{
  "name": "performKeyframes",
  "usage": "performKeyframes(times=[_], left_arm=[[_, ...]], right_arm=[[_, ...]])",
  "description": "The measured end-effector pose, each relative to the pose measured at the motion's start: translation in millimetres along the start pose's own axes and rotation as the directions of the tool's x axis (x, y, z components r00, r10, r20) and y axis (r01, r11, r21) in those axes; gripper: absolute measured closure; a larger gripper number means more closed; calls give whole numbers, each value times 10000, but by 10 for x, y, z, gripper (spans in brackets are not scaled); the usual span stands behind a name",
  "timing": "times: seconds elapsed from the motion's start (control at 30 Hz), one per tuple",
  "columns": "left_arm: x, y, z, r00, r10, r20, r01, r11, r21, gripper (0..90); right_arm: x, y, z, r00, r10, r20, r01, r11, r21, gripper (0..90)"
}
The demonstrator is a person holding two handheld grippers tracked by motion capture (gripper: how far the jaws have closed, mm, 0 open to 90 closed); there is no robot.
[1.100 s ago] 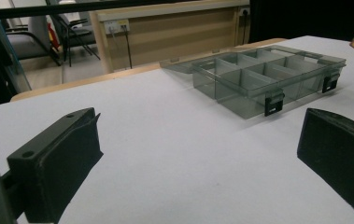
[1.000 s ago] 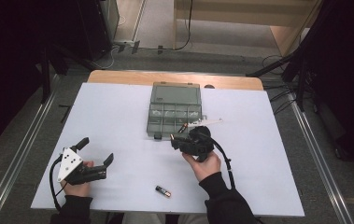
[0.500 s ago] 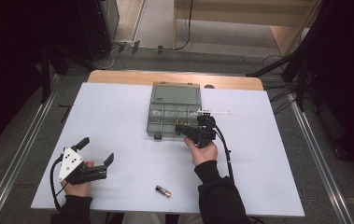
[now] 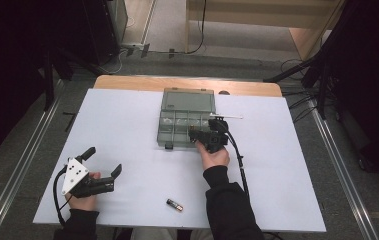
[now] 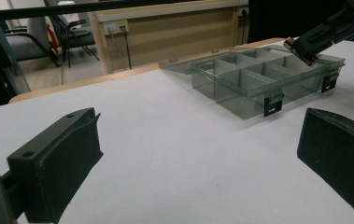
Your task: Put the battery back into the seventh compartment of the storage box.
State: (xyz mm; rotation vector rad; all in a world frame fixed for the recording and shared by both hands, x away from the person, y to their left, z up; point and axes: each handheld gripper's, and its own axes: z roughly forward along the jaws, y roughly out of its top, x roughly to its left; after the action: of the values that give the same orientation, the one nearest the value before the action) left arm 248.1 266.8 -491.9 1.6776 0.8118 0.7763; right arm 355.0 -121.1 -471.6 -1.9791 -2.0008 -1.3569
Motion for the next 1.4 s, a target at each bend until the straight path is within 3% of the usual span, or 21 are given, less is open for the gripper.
performKeyframes(times=[0.03,0.07,0.1,0.13,0.23,0.33,0.53,0.63,0.7,0.77,1.0,1.1,1.27,1.4], left_arm=[[-4,2,-1,10000,11,16,-11,10000,-27,0],[-4,2,-1,10000,11,16,-11,10000,-27,0],[-8,5,-1,10000,13,32,-13,10000,-70,0],[-8,5,-1,10000,13,32,-13,10000,-70,0],[-8,5,2,10000,12,35,-12,10000,-38,0],[-11,7,0,10000,28,57,-28,10000,-53,0],[-9,8,5,10000,13,16,-13,10000,-73,0],[-10,11,4,10000,13,-2,-13,10000,-87,0],[-16,11,5,10000,11,9,-11,10000,-92,0],[-17,11,7,10000,28,12,-28,10000,-66,0],[-35,22,11,10000,80,45,-80,9999,-105,0],[-38,24,9,9999,108,67,-108,9999,-98,0],[-44,26,8,9999,83,89,-82,9999,-118,0],[-49,27,7,9998,118,143,-116,9998,-133,0]], right_arm=[[-3,2,10,9999,98,101,-98,10000,-5,679],[-3,2,10,9999,98,101,-98,10000,-5,679],[5,4,9,9998,88,169,-87,9999,-92,517],[5,4,9,9998,88,169,-87,9999,-92,517],[72,-23,-59,9973,-727,-122,723,9968,-337,237],[175,-69,-119,9815,-1913,29,1912,9806,-437,27],[349,-209,-200,9421,-3338,-326,3343,9424,114,0],[395,-252,-229,9324,-3570,-562,3594,9324,390,0],[453,-318,-290,9190,-3864,-787,3913,9183,601,0],[479,-341,-325,9126,-3998,-851,4060,9109,741,0],[573,-418,-476,8754,-4651,-1314,4800,8687,1227,0],[618,-462,-500,8482,-5075,-1517,5277,8343,1598,0],[711,-569,-465,7963,-5847,-1550,6041,7553,2541,0],[805,-659,-396,7607,-6297,-1575,6424,6953,3223,0]])
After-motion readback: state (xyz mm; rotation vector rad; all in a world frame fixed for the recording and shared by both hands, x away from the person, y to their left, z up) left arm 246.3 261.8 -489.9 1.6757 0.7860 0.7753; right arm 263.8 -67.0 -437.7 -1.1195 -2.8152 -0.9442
